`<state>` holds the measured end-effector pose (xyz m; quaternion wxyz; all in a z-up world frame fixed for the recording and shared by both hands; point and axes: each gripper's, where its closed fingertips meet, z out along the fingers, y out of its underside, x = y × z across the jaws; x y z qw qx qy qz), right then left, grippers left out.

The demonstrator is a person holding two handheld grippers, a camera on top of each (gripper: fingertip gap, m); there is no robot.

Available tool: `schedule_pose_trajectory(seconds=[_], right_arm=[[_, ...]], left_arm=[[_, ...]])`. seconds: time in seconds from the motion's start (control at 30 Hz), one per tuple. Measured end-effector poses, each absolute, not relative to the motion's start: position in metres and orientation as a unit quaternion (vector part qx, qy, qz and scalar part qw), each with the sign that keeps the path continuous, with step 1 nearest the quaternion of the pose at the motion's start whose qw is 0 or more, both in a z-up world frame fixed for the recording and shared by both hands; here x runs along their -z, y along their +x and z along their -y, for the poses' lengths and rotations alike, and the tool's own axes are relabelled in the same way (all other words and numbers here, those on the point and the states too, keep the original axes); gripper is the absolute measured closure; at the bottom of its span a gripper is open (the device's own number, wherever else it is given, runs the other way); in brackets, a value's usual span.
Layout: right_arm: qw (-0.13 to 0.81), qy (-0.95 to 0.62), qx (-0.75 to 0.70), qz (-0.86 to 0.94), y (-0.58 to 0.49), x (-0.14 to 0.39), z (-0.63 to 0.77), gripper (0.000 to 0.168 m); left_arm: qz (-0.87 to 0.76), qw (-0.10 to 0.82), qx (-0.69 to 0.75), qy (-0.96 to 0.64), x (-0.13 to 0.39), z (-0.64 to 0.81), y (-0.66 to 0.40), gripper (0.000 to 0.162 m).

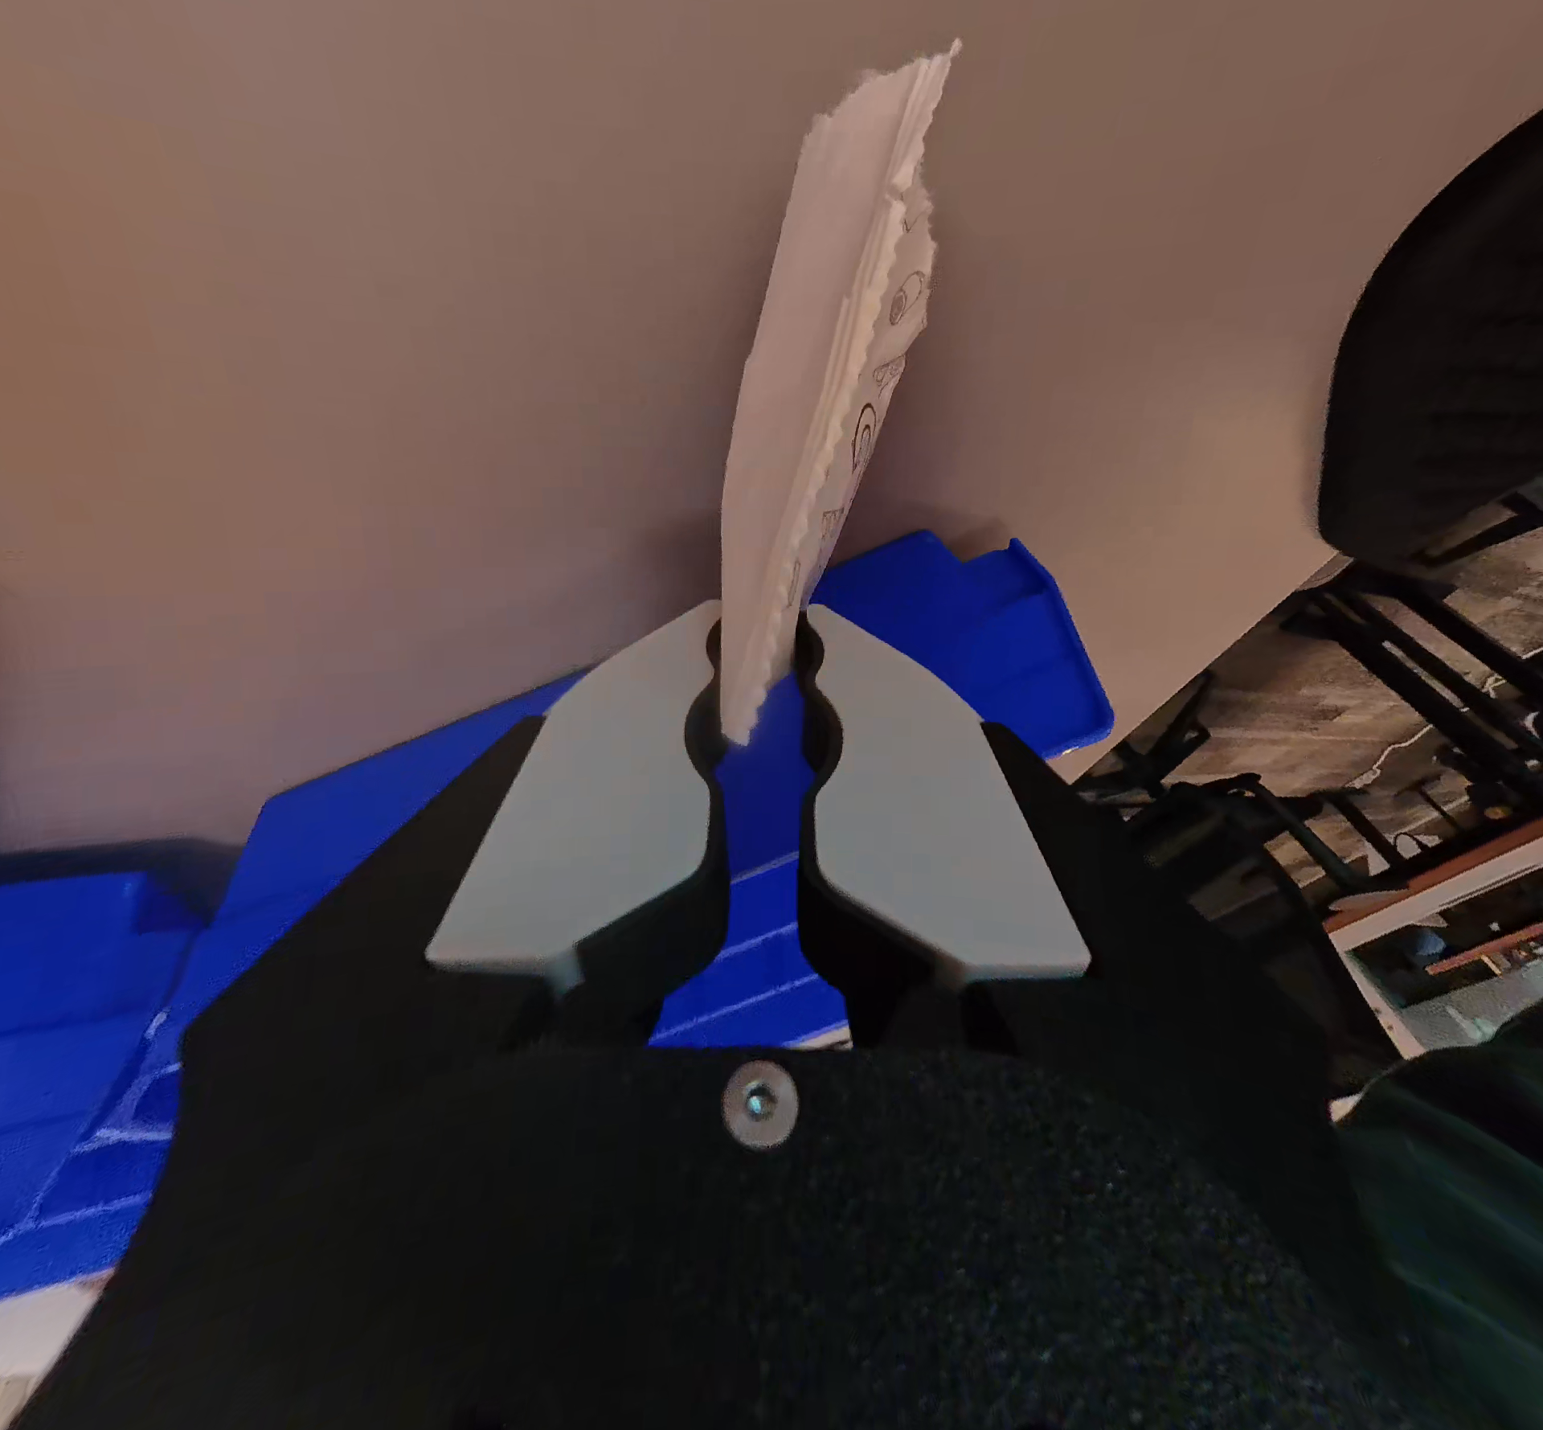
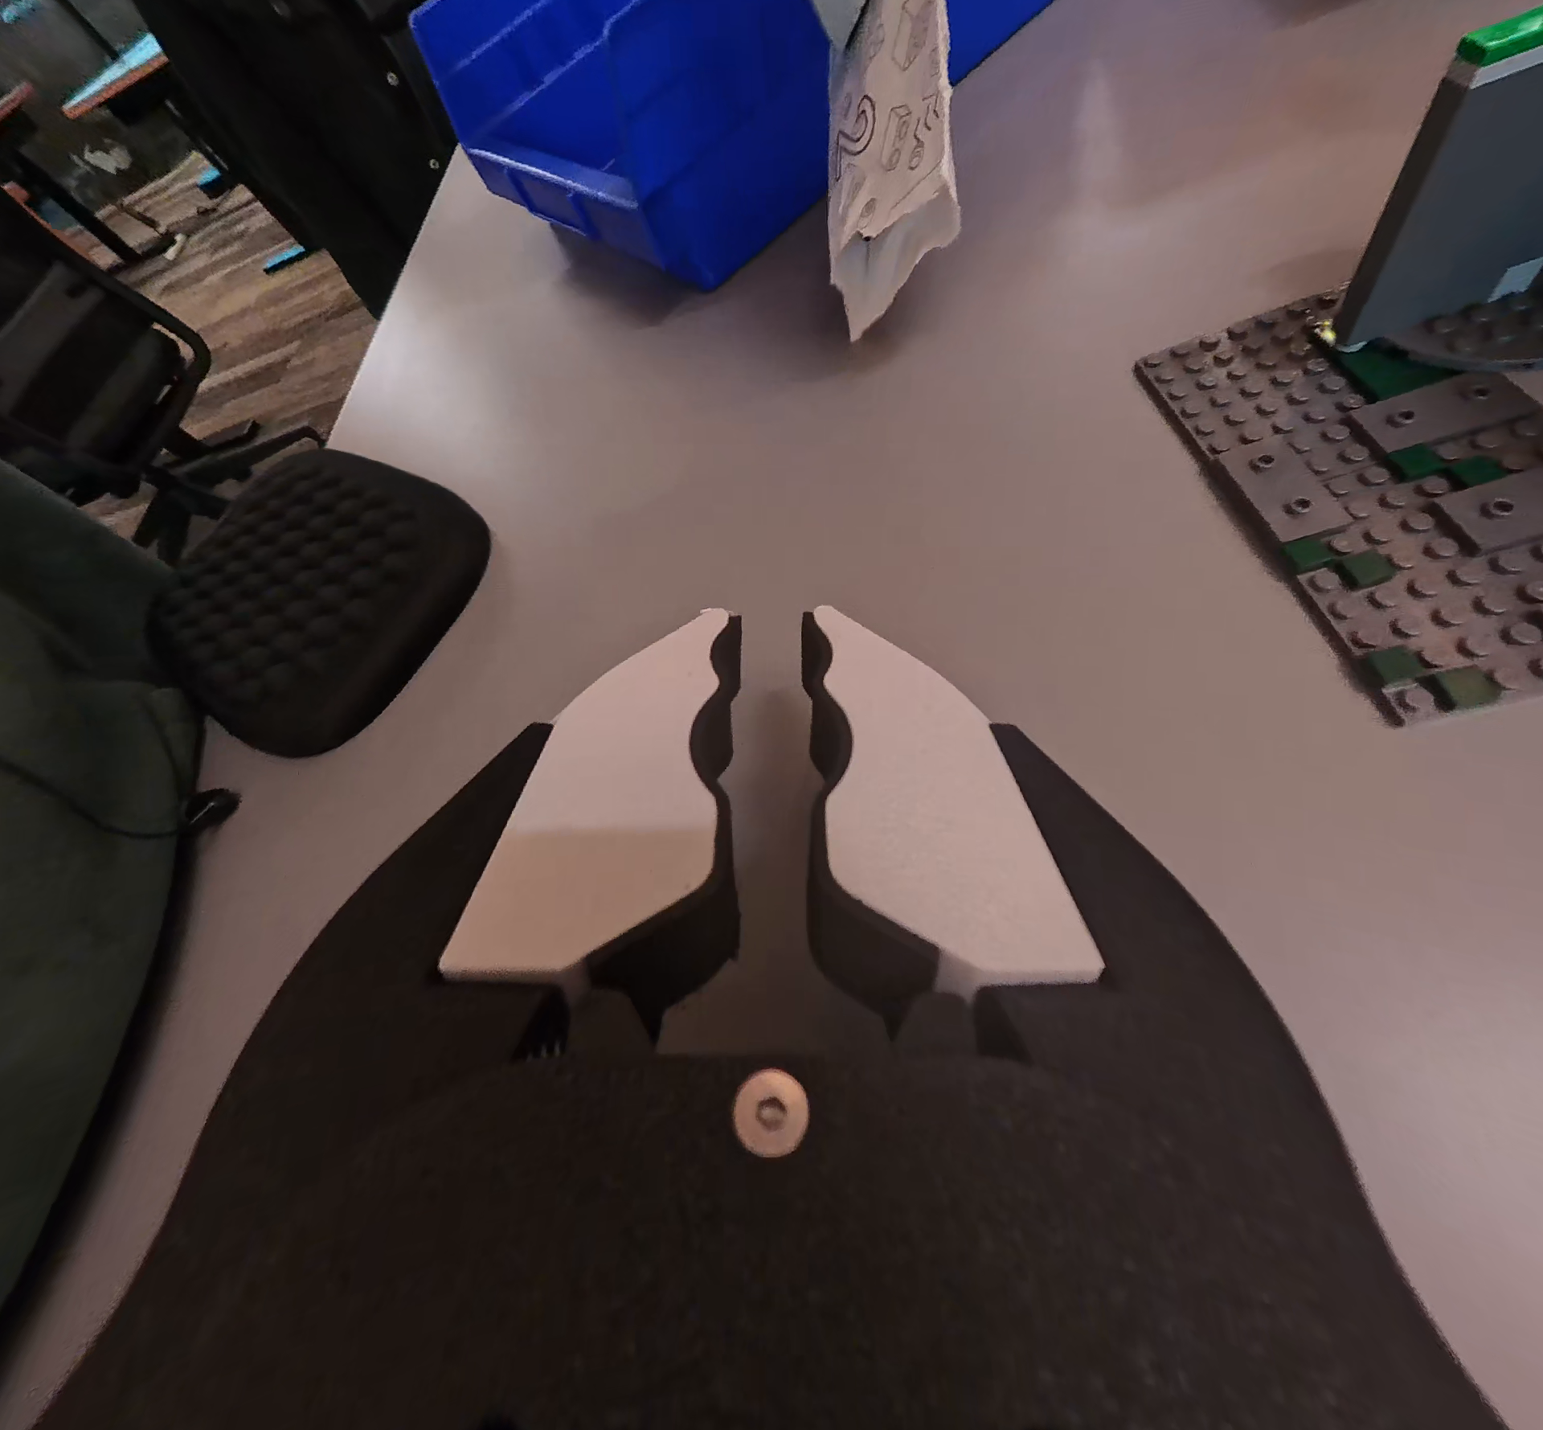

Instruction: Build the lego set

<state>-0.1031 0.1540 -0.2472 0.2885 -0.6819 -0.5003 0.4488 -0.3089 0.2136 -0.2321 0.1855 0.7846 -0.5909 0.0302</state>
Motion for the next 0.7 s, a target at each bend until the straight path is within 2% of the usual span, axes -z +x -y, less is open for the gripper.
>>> schedule_pose_trajectory(seconds=[0.7], right_arm=[[0.330,-0.673,-0.445,0.490,-0.059,0.235,-0.153,0.154]], left_arm=[[0.582,0.223,0.059,0.780,0.222,-0.217,-0.316,0.148]])
